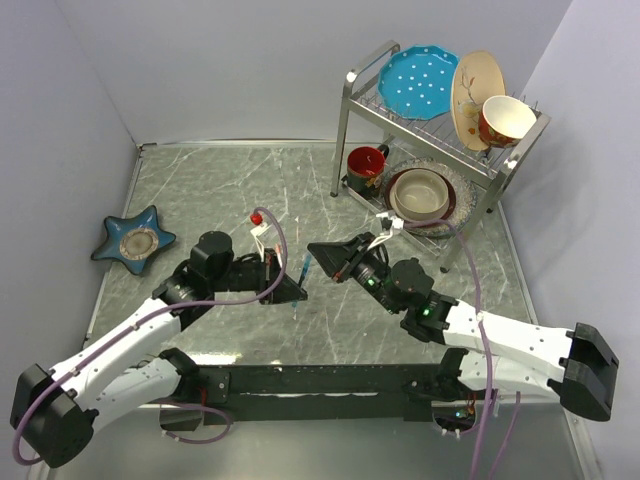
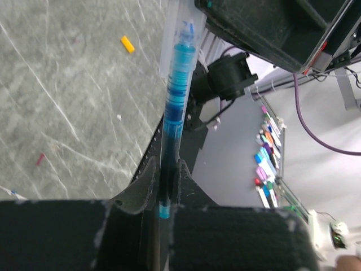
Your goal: Insert the pens into the pen caps
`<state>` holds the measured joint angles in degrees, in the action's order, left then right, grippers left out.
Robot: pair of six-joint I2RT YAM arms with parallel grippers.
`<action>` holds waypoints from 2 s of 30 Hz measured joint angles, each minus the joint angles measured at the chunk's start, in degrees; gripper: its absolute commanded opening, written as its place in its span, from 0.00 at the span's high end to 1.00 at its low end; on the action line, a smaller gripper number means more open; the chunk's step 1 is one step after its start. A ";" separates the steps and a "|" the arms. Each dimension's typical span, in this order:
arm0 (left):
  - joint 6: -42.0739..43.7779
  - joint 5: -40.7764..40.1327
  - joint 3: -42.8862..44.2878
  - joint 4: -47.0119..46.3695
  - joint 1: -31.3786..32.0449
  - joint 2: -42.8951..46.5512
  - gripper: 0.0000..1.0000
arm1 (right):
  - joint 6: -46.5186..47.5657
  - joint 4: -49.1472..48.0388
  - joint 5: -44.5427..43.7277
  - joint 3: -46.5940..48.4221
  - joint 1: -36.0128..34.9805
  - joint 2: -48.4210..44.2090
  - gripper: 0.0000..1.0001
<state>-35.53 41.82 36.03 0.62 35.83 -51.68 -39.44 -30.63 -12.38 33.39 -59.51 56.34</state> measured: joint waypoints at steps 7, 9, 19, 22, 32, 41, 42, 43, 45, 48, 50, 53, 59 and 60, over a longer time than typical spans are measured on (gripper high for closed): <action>0.15 1.40 0.61 3.17 -0.85 -1.79 0.99 | -2.86 -3.69 -3.93 -1.40 -1.51 2.84 1.00; 0.42 0.79 0.61 4.00 -0.90 -1.46 0.99 | -3.80 -3.45 -4.39 -1.40 -1.64 3.04 1.00; 1.20 -6.60 -0.07 8.04 -1.16 6.14 0.99 | -8.63 6.86 -8.85 3.45 -4.31 1.77 0.56; 0.92 -16.52 0.00 8.00 -4.22 8.66 0.99 | -7.85 15.02 -7.93 5.01 -7.63 -0.50 0.49; -4.42 -34.80 -0.02 14.43 -4.74 7.72 0.99 | -4.15 28.52 -11.93 5.09 -8.11 -10.93 0.47; -12.09 -45.48 -1.09 19.30 -4.74 -6.03 0.99 | -5.27 37.00 -13.51 5.09 -8.11 -14.32 0.46; -12.55 -46.07 -1.55 19.30 -4.74 -7.61 0.99 | -5.75 38.03 -13.51 5.09 -8.11 -14.58 0.46; -13.18 -46.49 -2.05 19.19 -4.74 -9.07 0.99 | -5.97 38.82 -13.51 5.09 -8.11 -14.78 0.46; -13.84 -47.43 -3.19 18.60 -4.74 -11.93 0.99 | -6.23 40.00 -13.46 5.07 -8.11 -15.32 0.46; -14.56 -47.65 -4.68 16.72 -4.74 -15.91 0.95 | -6.40 41.33 -13.38 4.79 -8.11 -16.72 0.47; -15.06 -47.06 -5.38 14.97 -4.74 -18.23 0.91 | -6.84 42.10 -13.42 4.44 -8.11 -17.99 0.47; -15.76 -46.18 -5.97 12.81 -4.74 -20.59 0.86 | -7.23 43.19 -13.53 3.56 -8.11 -19.91 0.47; -17.11 -45.70 -6.03 10.34 -4.74 -21.79 0.58 | -7.26 46.07 -14.27 2.89 -8.11 -21.64 0.48; -17.77 -45.59 -6.03 9.90 -4.72 -21.64 0.49 | -7.26 46.34 -14.56 2.86 -8.11 -21.84 0.48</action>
<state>-53.30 -3.77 30.00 10.52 31.11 -73.32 -46.70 15.70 -26.94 36.25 -67.61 34.50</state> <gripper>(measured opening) 0.355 0.524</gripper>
